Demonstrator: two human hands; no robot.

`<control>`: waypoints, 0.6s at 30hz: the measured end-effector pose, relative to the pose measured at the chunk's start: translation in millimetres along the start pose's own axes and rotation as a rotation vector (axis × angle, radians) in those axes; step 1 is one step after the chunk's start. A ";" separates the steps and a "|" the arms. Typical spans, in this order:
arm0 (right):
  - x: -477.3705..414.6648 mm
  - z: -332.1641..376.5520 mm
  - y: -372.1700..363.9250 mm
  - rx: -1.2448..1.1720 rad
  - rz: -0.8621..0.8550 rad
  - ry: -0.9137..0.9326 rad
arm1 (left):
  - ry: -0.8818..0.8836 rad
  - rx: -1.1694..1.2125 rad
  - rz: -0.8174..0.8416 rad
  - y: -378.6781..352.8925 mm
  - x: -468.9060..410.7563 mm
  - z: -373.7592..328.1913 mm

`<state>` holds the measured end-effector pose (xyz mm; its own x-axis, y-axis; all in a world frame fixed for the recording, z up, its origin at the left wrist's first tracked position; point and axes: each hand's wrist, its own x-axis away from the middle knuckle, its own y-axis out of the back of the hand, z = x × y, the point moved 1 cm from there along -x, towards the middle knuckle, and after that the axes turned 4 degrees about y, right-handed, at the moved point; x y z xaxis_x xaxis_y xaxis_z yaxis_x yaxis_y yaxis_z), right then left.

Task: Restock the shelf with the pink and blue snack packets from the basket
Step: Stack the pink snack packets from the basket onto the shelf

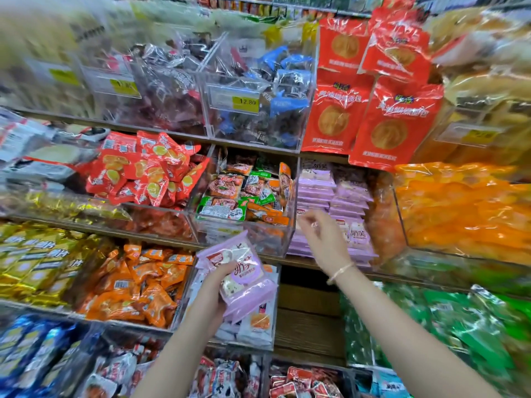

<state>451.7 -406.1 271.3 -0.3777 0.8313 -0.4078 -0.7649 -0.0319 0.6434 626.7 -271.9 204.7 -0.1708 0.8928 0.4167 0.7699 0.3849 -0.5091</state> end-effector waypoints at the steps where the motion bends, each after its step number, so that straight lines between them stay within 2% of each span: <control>1: 13.6 7.9 -2.2 -0.071 0.095 -0.003 | -0.027 -0.022 -0.007 -5.4 2.5 -2.5; 4: 45.9 24.3 -6.4 -0.260 0.364 -0.111 | -0.133 -0.081 0.043 -23.3 9.2 -8.1; 7: 60.1 30.0 -1.4 -0.352 0.373 -0.145 | -0.152 -0.197 0.058 -40.6 14.3 -15.1; 11: 62.5 32.9 16.6 -0.588 0.243 -0.168 | -0.212 -0.442 -0.084 -61.1 9.3 -27.1; 14: 59.5 27.3 27.4 -0.695 0.078 -0.240 | -0.253 -0.541 -0.093 -79.9 1.7 -37.0; 18: 52.3 9.5 36.4 -0.911 -0.179 -0.401 | -0.154 -0.458 -0.084 -95.0 -16.5 -57.8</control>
<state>409.1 -358.6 279.5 -0.1430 0.9852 -0.0944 -0.9635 -0.1604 -0.2142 591.9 -336.7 289.7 -0.3062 0.9007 0.3082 0.9349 0.3455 -0.0807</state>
